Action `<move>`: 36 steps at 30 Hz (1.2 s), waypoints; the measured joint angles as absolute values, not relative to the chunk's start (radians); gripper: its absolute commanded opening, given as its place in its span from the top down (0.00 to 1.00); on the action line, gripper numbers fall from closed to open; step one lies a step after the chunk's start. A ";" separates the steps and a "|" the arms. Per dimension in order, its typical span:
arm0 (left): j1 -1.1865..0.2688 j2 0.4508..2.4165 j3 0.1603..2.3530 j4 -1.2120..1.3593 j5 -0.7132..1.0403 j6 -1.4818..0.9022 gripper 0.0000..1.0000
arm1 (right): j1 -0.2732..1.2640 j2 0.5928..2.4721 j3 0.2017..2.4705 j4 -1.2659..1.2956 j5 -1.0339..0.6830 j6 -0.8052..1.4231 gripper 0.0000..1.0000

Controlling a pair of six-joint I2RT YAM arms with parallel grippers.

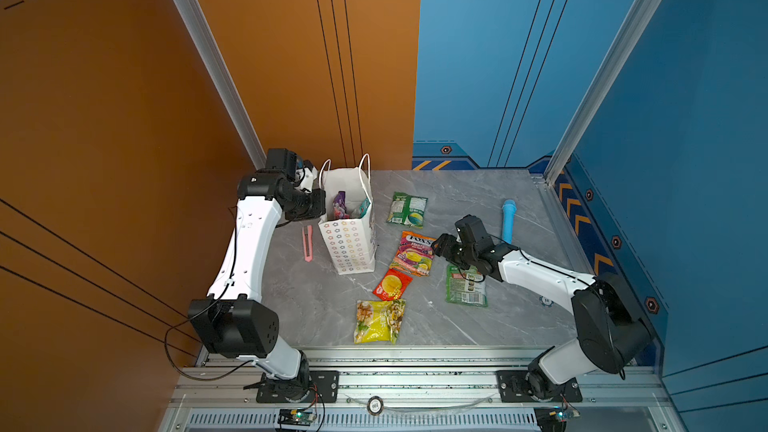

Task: Place the snacks into the paper bag
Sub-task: 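Move the right gripper down to the orange FOX'S fruits packet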

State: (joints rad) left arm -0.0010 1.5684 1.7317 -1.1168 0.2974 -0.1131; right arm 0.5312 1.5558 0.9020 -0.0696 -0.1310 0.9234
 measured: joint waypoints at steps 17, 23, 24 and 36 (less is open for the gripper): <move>-0.001 1.565 1.726 -1.114 0.300 -0.113 1.00 | 0.542 1.734 0.902 0.054 -0.183 0.994 0.39; -0.001 1.563 1.723 -1.111 0.300 -0.113 1.00 | 0.545 1.770 0.908 0.074 -0.184 1.004 0.43; -0.001 1.563 1.723 -1.111 0.300 -0.113 1.00 | 0.546 1.775 0.910 0.080 -0.186 1.006 0.44; -0.001 1.563 1.723 -1.111 0.300 -0.113 1.00 | 0.558 1.822 0.933 0.135 -0.191 1.031 0.56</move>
